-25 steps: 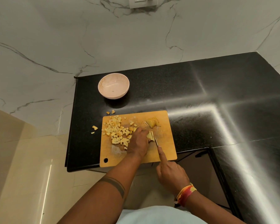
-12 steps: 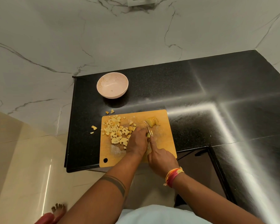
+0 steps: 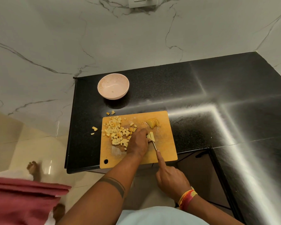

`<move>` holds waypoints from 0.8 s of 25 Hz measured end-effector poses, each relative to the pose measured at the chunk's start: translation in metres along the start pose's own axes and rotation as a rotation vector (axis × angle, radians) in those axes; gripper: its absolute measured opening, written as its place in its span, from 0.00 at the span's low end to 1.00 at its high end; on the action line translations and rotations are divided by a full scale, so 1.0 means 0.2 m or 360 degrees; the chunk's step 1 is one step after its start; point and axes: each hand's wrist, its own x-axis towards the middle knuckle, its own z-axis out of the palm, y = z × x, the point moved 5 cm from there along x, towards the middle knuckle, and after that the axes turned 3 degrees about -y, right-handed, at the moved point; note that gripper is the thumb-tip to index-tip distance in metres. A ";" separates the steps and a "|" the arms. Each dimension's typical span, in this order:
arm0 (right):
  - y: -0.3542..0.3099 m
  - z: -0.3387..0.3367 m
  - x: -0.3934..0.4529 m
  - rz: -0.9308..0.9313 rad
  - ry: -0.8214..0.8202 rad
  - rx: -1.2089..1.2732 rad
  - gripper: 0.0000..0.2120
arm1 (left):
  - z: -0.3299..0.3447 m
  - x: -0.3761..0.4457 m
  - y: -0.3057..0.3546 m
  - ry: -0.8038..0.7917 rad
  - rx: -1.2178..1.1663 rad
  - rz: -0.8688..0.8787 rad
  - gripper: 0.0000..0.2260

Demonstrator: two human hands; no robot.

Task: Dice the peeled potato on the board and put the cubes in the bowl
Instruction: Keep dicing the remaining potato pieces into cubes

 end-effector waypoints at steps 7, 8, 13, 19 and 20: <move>-0.09 -0.11 0.15 0.0005 0.0065 0.0072 0.36 | -0.01 0.00 -0.01 0.0030 -0.0038 -0.0047 0.09; -0.10 -0.11 0.17 0.0003 0.0063 0.0059 0.35 | -0.01 -0.01 -0.01 0.0030 -0.0034 -0.0050 0.09; -0.13 -0.12 0.23 0.0012 0.0053 0.0005 0.34 | -0.02 -0.01 -0.01 0.0022 -0.0027 -0.0047 0.08; -0.08 -0.06 0.12 -0.0017 0.0014 -0.0041 0.36 | 0.00 0.01 -0.01 0.0025 0.0002 -0.0078 0.06; -0.06 -0.04 0.09 -0.0022 0.0002 -0.0052 0.37 | 0.00 0.01 -0.01 0.0017 -0.0003 -0.0074 0.06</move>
